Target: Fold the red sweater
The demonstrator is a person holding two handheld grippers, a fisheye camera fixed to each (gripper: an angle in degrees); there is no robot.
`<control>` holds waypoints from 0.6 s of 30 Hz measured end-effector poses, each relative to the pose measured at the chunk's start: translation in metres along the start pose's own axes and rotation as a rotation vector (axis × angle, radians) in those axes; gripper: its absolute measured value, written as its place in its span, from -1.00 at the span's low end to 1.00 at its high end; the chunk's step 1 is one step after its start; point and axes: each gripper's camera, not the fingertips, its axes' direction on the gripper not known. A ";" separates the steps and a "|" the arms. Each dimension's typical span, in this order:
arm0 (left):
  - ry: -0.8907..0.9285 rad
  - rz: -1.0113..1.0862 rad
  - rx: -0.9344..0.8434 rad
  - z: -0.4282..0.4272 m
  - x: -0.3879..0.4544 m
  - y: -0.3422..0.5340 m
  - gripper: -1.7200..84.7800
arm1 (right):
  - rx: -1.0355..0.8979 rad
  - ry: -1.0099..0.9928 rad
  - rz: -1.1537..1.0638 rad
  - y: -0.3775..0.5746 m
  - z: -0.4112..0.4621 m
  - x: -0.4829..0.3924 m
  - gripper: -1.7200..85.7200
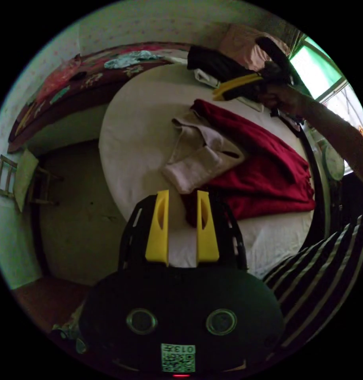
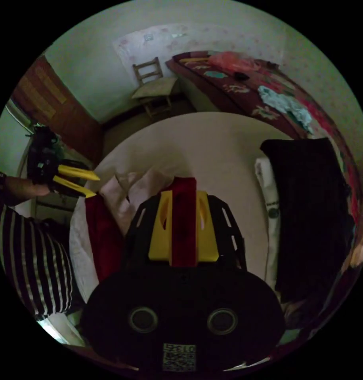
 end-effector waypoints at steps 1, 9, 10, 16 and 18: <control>-0.003 0.001 -0.015 0.005 0.002 0.004 -0.71 | -0.055 -0.017 -0.021 -0.009 0.008 0.005 -0.74; 0.054 -0.011 -0.073 0.019 0.007 0.012 -0.77 | -0.249 -0.051 -0.085 -0.017 0.038 0.013 -0.77; 0.063 0.019 -0.089 0.020 0.012 0.011 -0.81 | -0.252 -0.035 -0.096 -0.014 0.037 0.011 -0.80; 0.062 0.016 -0.065 0.008 0.037 0.017 -0.90 | -0.210 0.105 -0.177 0.023 0.014 -0.006 -0.88; 0.114 0.024 -0.018 -0.005 0.046 0.022 -0.91 | -0.155 0.132 -0.194 0.042 -0.007 -0.010 -0.88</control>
